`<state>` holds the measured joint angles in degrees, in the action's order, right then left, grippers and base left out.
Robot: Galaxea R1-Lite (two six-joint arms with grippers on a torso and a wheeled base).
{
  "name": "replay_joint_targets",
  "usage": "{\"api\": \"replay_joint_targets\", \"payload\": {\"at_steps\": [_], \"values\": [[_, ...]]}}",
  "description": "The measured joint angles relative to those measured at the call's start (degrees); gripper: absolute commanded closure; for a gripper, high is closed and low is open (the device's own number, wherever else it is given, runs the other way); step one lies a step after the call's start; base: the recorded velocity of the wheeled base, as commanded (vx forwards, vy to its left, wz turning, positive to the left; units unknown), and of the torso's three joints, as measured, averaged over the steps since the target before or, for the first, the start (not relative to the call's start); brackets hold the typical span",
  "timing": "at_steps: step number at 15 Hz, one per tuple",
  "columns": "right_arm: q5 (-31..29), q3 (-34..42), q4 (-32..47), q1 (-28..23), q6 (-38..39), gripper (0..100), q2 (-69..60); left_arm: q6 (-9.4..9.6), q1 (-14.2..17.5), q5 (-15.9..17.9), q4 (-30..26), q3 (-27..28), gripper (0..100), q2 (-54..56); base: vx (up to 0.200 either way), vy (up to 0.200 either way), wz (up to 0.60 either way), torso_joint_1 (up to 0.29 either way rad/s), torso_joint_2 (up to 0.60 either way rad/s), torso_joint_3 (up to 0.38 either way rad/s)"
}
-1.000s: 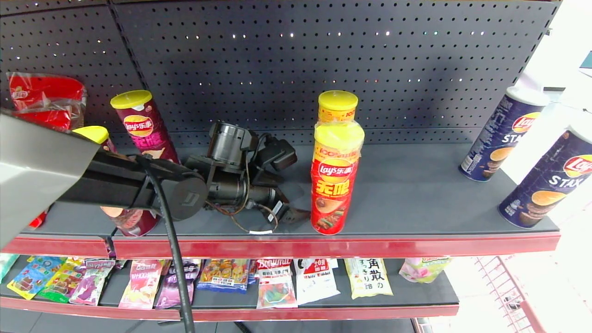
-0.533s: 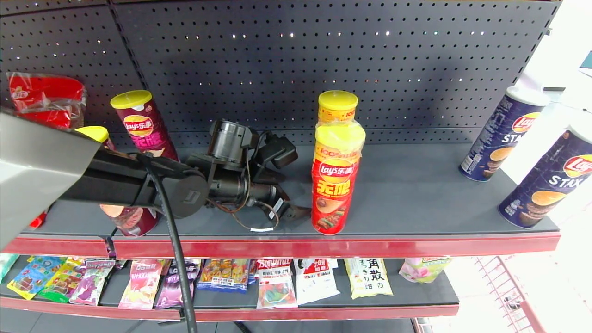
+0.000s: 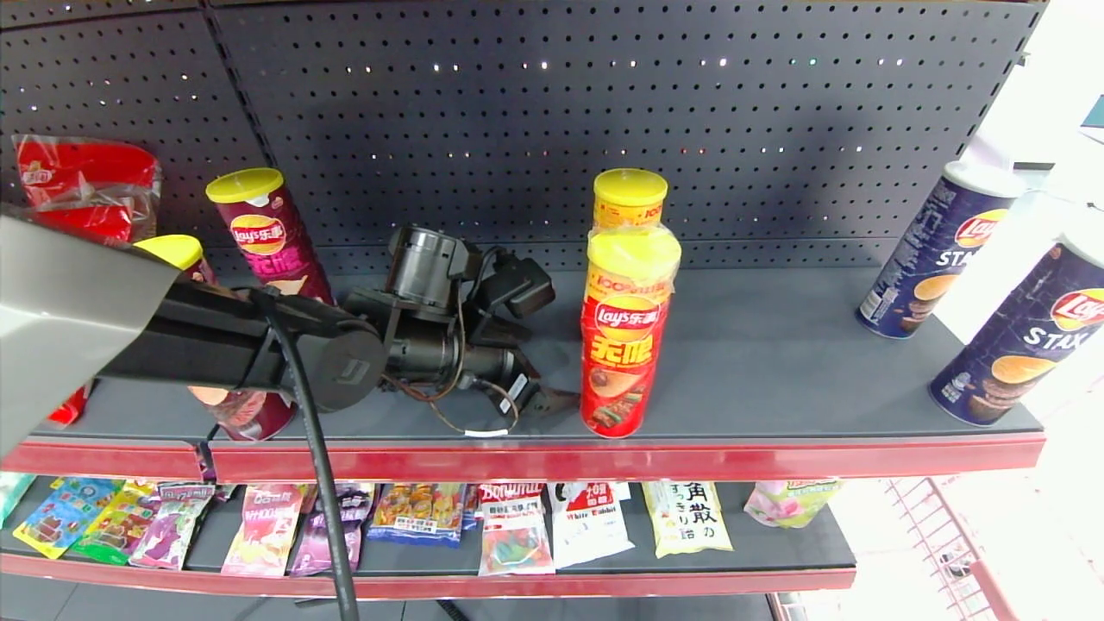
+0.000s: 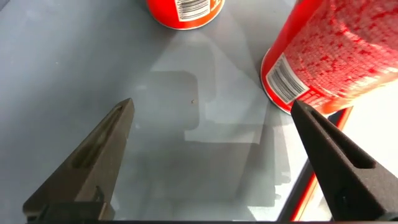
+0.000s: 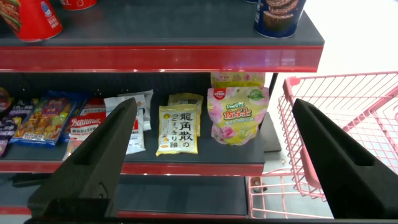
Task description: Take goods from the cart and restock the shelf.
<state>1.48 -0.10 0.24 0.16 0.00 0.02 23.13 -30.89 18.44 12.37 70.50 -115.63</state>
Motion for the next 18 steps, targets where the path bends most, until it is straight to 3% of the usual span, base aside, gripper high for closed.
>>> {"api": "replay_joint_targets", "payload": {"at_steps": [9, 15, 18], "values": [[0.0, 0.0, 0.02, -0.02, 0.0, 0, 0.0, 0.02, -0.13, 0.02, 0.05, -1.76, 0, 0.28, 0.0, 0.0, 0.0, 0.0, 0.0, 0.0], [0.0, 0.0, 0.02, 0.0, 0.02, 0, 0.0, -0.3, 2.54, 0.09, 0.13, -15.07, 0, 10.67, 0.0, 0.0, 0.0, 0.0, 0.0, 0.0], [0.0, 0.0, 0.02, 0.0, 0.0, 0, 0.0, -2.33, 4.6, 0.0, -0.56, -23.45, 0, 23.6, 0.0, 0.0, 0.0, 0.0, 0.0, 0.0]]}}
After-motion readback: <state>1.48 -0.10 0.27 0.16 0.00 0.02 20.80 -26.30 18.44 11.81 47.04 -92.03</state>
